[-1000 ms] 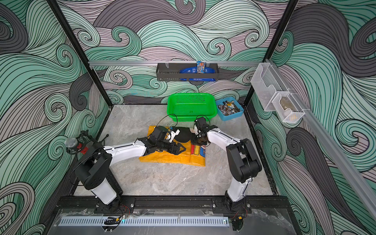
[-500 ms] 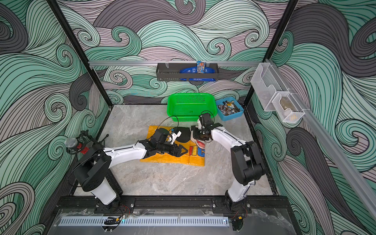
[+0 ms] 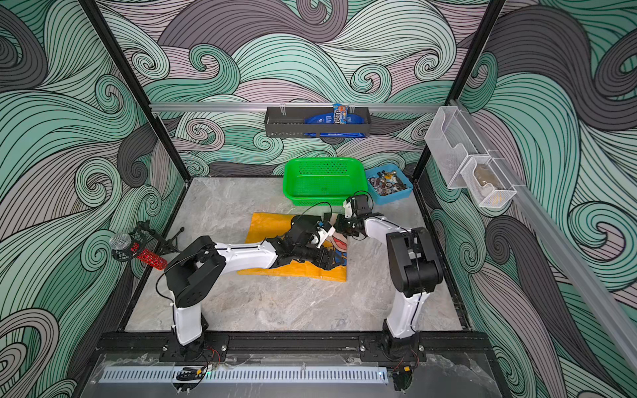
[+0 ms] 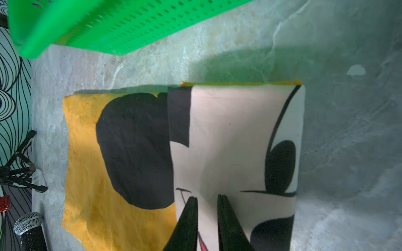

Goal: Roll up the pillowcase
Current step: Roll the pillowcase at the center of the board.

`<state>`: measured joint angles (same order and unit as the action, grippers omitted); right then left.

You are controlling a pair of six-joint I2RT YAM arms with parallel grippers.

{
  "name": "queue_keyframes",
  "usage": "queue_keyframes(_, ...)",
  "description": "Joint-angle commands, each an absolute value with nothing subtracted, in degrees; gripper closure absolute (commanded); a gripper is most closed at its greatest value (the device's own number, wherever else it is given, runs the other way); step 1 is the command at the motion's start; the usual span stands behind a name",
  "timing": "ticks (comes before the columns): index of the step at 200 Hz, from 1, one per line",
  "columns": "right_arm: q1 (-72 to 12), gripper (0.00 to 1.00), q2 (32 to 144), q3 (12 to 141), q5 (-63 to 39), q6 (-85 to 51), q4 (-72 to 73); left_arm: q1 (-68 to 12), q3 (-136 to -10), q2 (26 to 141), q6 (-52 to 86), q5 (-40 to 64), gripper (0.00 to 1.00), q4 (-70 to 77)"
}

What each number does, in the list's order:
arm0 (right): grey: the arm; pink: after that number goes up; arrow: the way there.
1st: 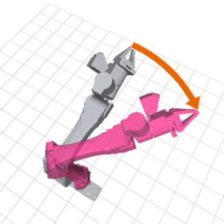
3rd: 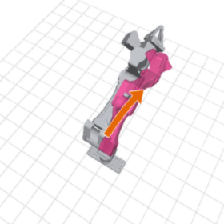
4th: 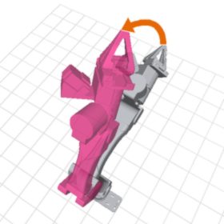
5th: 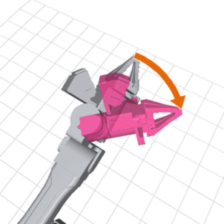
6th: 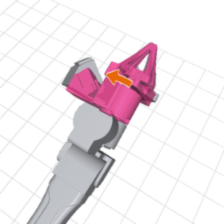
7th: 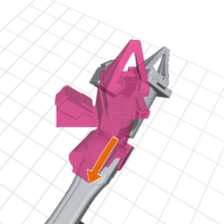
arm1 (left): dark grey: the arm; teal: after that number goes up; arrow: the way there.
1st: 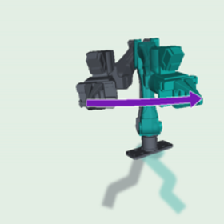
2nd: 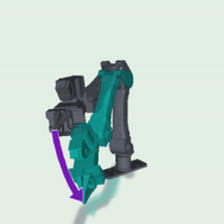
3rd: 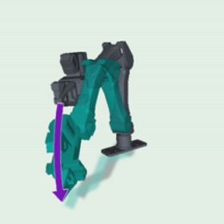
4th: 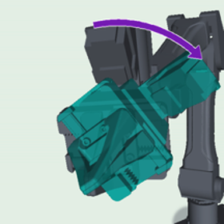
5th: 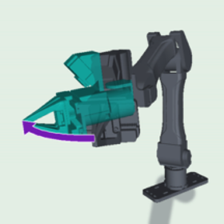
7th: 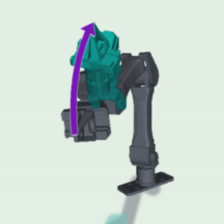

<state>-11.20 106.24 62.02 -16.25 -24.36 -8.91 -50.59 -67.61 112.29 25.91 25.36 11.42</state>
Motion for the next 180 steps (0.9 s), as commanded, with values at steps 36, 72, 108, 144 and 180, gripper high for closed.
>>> queue_keyframes(36,-10.18,0.79,107.75,56.51,-19.47,-22.55,2.63,-53.5,-71.19,119.11,17.8,18.92,0.16,2.38)
queue_keyframes(72,-8.48,0.76,102.01,55.96,-20.41,-21.69,1.75,-54.4,-72.91,119.98,15.91,17.01,0.16,-1.18)
queue_keyframes(108,-4.7,0.63,94.67,51.57,-20.57,-19.61,-2.19,-54.4,-74.85,115.94,14.71,15.92,0.16,-3.62)
queue_keyframes(144,-1.52,0.53,92.83,48.06,-22.55,-15.7,-8.36,-53.97,-77.67,112.08,13.31,13.71,0.16,-6.46)
queue_keyframes(180,-1.52,0.48,94.39,47.03,-23.98,-14.14,-10.66,-52.33,-78.79,110.39,12.82,11.56,0.15,-8.29)
